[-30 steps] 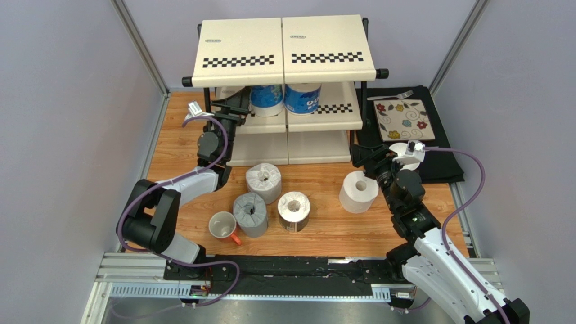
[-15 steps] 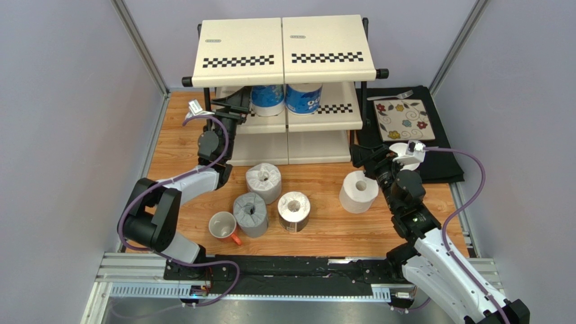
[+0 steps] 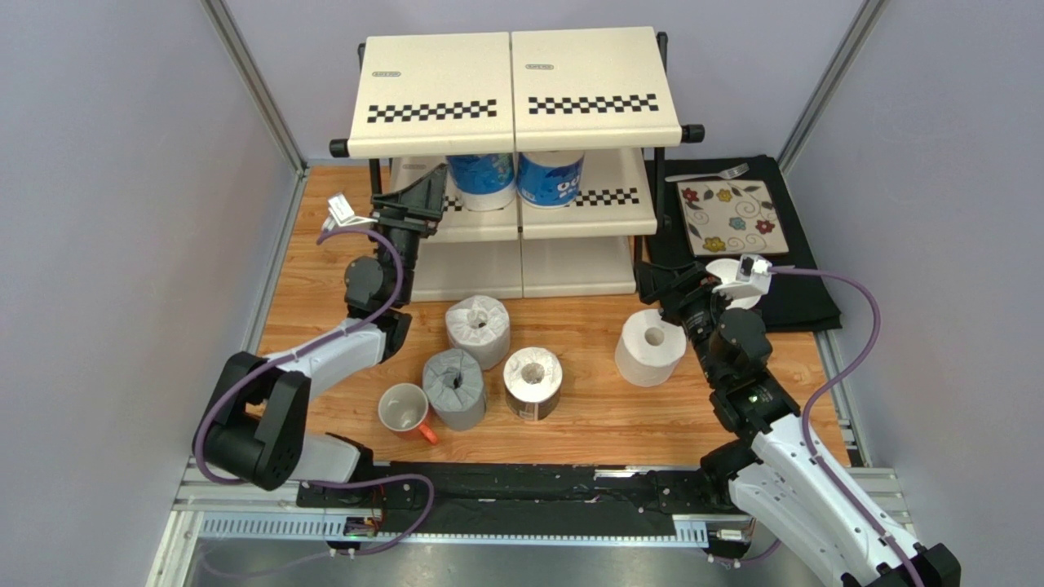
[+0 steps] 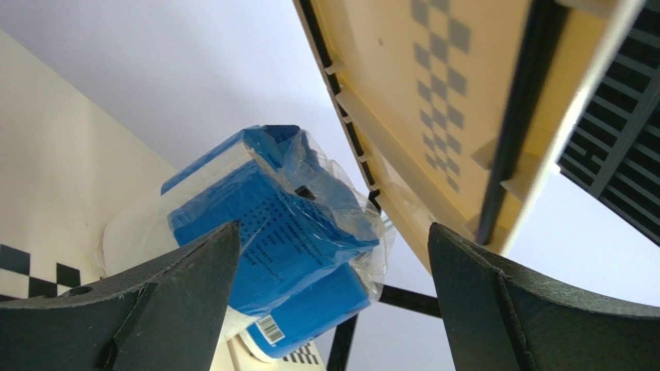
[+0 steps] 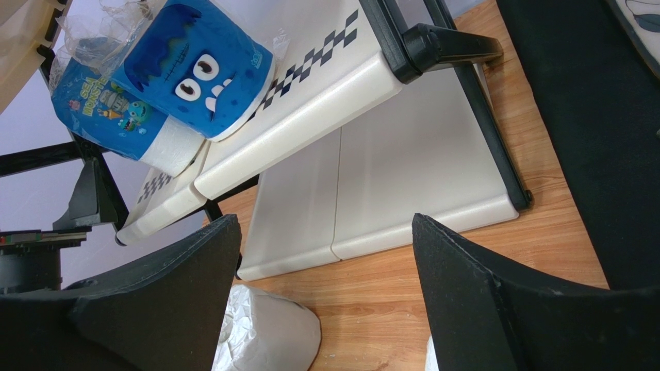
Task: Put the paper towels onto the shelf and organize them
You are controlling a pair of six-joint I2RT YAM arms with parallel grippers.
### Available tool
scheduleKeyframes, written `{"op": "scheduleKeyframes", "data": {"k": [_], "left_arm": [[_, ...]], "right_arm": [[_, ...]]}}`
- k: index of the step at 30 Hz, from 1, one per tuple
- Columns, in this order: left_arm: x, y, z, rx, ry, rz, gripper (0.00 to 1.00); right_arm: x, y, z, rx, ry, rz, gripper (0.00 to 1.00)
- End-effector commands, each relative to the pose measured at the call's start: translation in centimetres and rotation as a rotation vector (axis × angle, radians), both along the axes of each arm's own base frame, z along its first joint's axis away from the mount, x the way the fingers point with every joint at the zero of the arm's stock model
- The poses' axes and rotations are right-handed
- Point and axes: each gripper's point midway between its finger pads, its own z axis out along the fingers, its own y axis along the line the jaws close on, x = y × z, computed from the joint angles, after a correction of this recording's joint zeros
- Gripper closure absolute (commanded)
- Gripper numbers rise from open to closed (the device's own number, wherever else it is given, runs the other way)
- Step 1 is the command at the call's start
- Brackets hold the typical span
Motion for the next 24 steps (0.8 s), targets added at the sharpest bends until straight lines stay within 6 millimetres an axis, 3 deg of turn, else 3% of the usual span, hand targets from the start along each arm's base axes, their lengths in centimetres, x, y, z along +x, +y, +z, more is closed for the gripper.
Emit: {"op": "scheduleKeyframes", "data": {"k": [1,5,11,13,14,15,16,17,18,20,24], "left_arm": [[-2.2,1.2,1.4,0.011,-0.06,0.027,0.01],[-3.8,1.7,0.5,0.057,-0.042,0.033,0.01],[-6.9,2.8,-3.4,0.212,0.079,0.049,0.01],[-7.8,3.1,-5.1,0.341,0.155,0.061,0.01],[-8.0,3.2,-7.5,0.42,0.25,0.055,0.01],[-8.8,3.6,-6.6,0.448,0.238,0.065,0.01],[-9.1,3.9,-7.3,0.528,0.255,0.08,0.01],[-9.5,4.2,-9.6,0.604,0.34,0.069,0.01],[-10.1,4.8,-9.2,0.635,0.346,0.088,0.01],[-11.1,5.9,-12.0,0.767,0.437,0.1,0.01],[-12.9,8.8,-14.3,0.913,0.499,0.183,0.01]], "right_arm": [[-0.2,0.0,0.3,0.016,-0.013,0.006,0.15],[-0.2,0.0,0.3,0.02,-0.013,0.009,0.15],[-0.4,-0.2,0.7,0.019,-0.023,0.003,0.15],[-0.4,-0.2,0.9,0.017,-0.025,0.003,0.15],[-0.4,-0.2,0.9,0.016,-0.026,0.002,0.15],[-0.4,-0.2,0.9,0.014,-0.025,0.003,0.15],[-0.4,-0.2,0.9,0.012,-0.024,0.003,0.15],[-0.4,-0.2,0.9,0.01,-0.023,0.003,0.15],[-0.4,-0.3,0.9,0.007,-0.021,0.002,0.15],[-0.4,-0.2,0.9,0.001,-0.019,0.005,0.15],[-0.3,-0.2,0.8,-0.016,-0.013,0.007,0.15]]}}
